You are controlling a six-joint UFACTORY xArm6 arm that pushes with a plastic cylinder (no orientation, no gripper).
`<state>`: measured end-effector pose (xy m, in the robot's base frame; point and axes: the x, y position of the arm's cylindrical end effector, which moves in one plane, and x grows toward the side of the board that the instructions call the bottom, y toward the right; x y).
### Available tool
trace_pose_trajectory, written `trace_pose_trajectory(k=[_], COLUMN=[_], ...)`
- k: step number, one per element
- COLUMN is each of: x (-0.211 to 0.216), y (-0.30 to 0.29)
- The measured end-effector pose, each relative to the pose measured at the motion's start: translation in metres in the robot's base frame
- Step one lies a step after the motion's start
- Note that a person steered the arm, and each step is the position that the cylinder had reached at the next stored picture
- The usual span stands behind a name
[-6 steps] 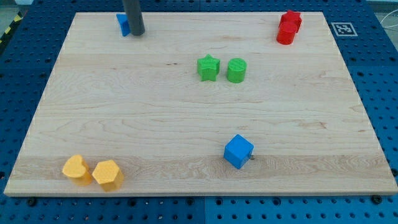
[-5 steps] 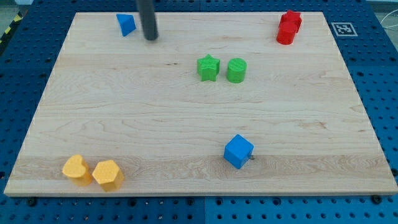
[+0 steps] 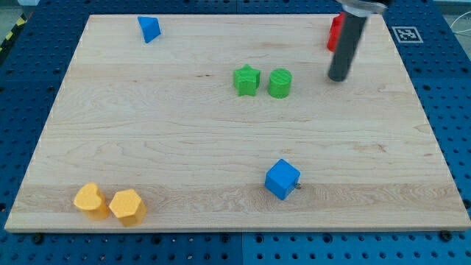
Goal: Slide the blue cube below the blue triangle
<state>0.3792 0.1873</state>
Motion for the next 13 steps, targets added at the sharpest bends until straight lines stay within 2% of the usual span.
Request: trace_pose_trajectory(k=[1, 3, 5, 6, 11, 13], x=[0.057, 0.167, 0.207, 0.216, 0.142, 0.128], y=[0.007, -0.032, -0.092, -0.124, -0.156, -0.218])
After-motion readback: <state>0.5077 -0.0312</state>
